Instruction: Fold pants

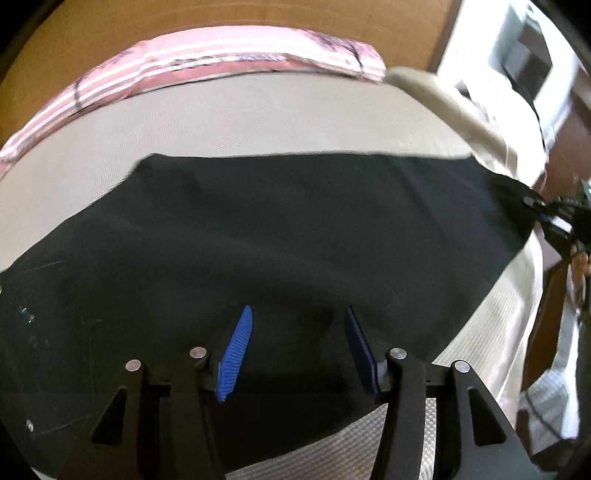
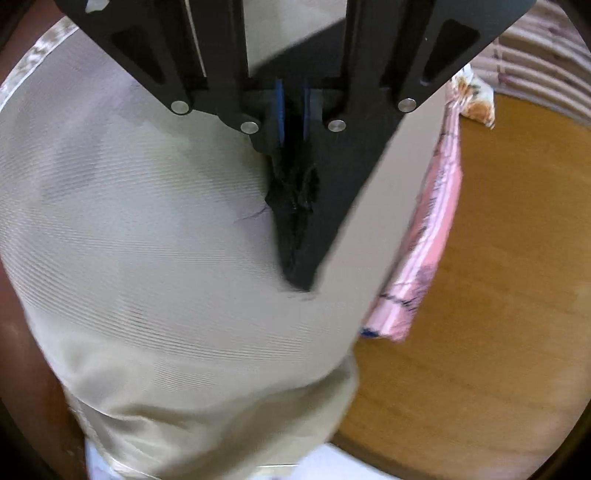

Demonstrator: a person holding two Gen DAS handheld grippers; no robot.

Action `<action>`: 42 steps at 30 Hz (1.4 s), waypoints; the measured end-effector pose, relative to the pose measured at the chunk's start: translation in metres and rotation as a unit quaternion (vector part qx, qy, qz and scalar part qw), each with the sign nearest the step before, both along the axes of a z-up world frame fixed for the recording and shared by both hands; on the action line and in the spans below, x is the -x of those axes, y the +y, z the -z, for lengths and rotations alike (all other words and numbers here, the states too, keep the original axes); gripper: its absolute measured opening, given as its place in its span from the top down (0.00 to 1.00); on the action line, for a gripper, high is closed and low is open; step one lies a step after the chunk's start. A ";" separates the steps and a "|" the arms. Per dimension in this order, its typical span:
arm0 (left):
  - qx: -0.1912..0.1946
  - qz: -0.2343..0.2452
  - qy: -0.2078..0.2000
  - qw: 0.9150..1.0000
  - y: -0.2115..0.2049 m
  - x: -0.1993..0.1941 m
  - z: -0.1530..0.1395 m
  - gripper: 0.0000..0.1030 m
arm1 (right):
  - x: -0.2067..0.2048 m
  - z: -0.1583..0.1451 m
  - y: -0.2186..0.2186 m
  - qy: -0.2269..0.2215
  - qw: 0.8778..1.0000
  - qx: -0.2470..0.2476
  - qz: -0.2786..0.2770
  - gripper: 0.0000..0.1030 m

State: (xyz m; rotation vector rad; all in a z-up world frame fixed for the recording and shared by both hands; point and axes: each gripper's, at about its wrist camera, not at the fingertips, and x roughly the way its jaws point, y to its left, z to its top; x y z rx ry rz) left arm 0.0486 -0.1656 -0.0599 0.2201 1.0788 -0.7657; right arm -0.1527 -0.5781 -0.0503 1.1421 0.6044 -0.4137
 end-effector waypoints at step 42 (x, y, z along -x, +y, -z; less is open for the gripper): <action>0.153 -0.091 0.159 0.971 0.127 -0.032 -0.014 0.48 | -0.175 -0.020 0.305 0.019 0.902 0.095 -0.420 0.60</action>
